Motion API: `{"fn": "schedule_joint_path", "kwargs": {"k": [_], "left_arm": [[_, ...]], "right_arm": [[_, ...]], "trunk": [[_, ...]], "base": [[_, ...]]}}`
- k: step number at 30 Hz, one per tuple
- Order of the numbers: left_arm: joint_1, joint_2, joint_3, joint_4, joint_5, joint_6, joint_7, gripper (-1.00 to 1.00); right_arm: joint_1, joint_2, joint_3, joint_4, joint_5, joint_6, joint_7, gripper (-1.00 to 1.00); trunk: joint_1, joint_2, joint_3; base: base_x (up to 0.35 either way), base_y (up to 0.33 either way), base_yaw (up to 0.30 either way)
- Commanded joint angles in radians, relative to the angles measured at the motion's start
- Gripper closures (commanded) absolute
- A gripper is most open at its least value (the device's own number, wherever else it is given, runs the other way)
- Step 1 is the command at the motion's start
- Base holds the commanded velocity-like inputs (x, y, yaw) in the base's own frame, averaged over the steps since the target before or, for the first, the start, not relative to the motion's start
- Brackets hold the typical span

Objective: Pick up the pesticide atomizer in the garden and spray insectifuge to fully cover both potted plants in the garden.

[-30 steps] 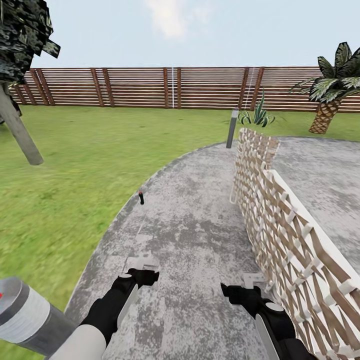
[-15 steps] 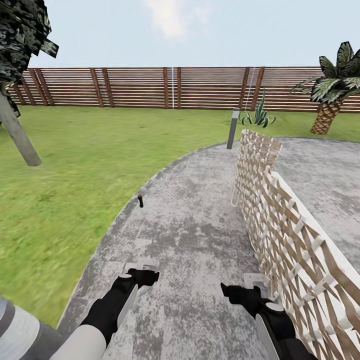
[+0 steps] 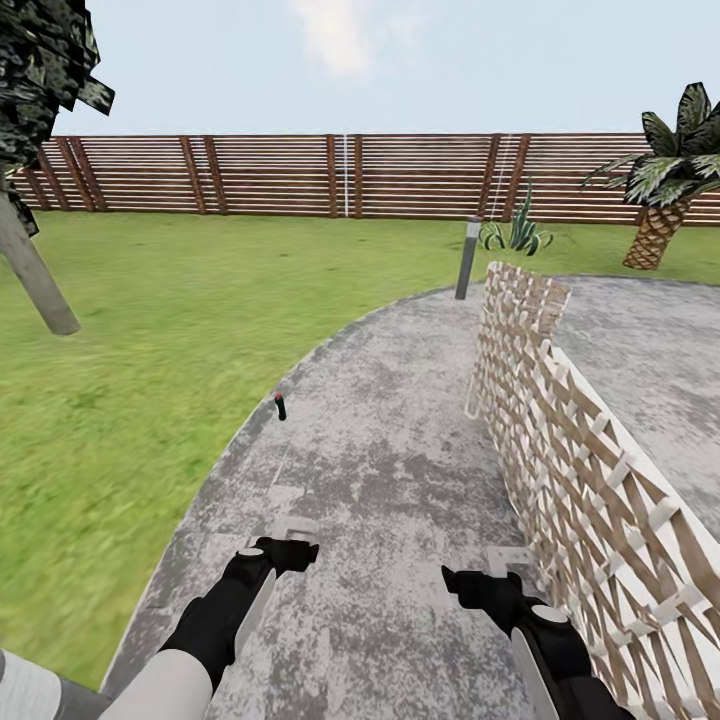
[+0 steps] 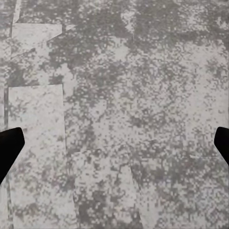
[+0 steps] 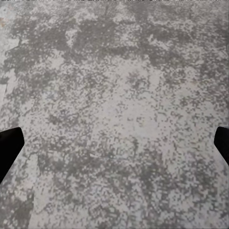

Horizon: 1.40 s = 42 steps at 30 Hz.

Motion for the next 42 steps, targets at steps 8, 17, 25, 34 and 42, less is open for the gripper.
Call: {"fn": "schedule_joint_path", "kwargs": {"k": [8, 17, 25, 34, 42], "left_arm": [[0.0, 0.0, -0.001, -0.001, 0.0, 0.005, 0.0, -1.0], [0.0, 0.0, -0.001, -0.001, 0.0, 0.005, 0.0, -1.0], [0.0, 0.0, -0.001, -0.002, 0.0, 0.005, 0.0, -1.0], [0.0, 0.0, -0.001, -0.002, 0.001, 0.007, 0.0, -1.0], [0.0, 0.0, -0.001, -0.003, 0.001, 0.007, 0.0, -1.0]], "right_arm": [[0.0, 0.0, -0.001, -0.001, -0.008, 0.005, -0.001, -1.0], [0.0, 0.0, -0.001, -0.001, -0.008, 0.005, -0.001, -1.0], [0.0, 0.0, -0.001, -0.001, -0.008, 0.005, -0.001, -1.0], [0.0, 0.0, -0.001, -0.001, -0.008, 0.005, -0.001, -1.0], [0.0, 0.0, -0.001, -0.001, -0.008, 0.005, -0.001, -1.0]], "trunk": [[0.0, 0.0, -0.001], [0.0, 0.0, -0.001], [0.0, 0.0, -0.001], [0.0, 0.0, -0.001], [0.0, 0.0, -0.001]], "base": [[0.16, 0.002, 0.0], [0.083, 0.0, 0.0], [0.223, 0.0, 0.0], [0.057, 0.0, 0.0], [0.138, 0.0, 0.0]]}}
